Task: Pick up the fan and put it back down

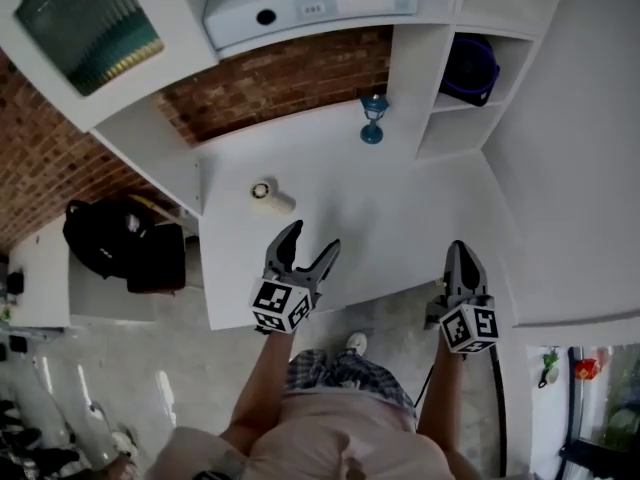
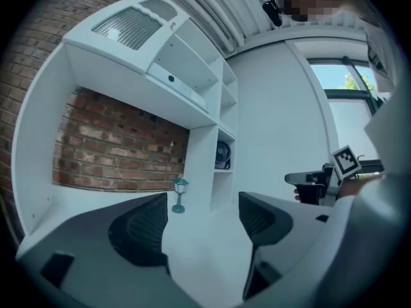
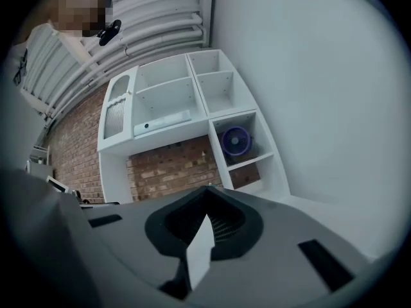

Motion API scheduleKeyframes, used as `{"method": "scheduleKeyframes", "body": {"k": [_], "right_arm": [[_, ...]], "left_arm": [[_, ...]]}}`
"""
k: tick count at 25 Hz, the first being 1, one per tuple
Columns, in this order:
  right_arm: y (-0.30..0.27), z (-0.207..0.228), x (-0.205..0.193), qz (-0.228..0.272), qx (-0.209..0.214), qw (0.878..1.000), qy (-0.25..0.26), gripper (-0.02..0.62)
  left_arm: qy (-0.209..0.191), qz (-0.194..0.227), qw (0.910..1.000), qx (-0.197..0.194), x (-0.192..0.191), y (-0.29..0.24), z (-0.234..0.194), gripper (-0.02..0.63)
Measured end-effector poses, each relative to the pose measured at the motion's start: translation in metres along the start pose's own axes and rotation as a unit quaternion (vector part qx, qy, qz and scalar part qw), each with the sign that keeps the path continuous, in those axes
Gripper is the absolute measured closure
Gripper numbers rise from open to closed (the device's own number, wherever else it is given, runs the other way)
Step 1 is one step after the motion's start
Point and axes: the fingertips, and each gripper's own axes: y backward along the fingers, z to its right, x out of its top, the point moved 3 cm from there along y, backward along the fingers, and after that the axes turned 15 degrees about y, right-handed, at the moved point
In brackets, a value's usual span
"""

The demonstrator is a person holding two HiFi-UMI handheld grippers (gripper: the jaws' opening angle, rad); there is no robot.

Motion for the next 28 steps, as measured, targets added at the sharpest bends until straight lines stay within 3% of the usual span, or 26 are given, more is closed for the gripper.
{"method": "scheduleKeyframes", "body": {"k": [12, 22, 28], "right_arm": [[-0.095, -0.069, 0.008, 0.000, 0.110, 0.994, 0.003, 0.580], [-0.117, -0.092, -0.007, -0.022, 0.143, 0.989, 0.006, 0.580], [-0.155, -0.109, -0.009, -0.026, 0.181, 0.983, 0.022, 0.580]], "left_arm": [[0.008, 0.029, 0.9956, 0.088, 0.028, 0.030, -0.067, 0.270], [0.032, 0.025, 0.9906, 0.131, 0.023, 0.025, -0.098, 0.270], [0.044, 0.015, 0.9825, 0.181, 0.024, -0.002, -0.130, 0.270]]}}
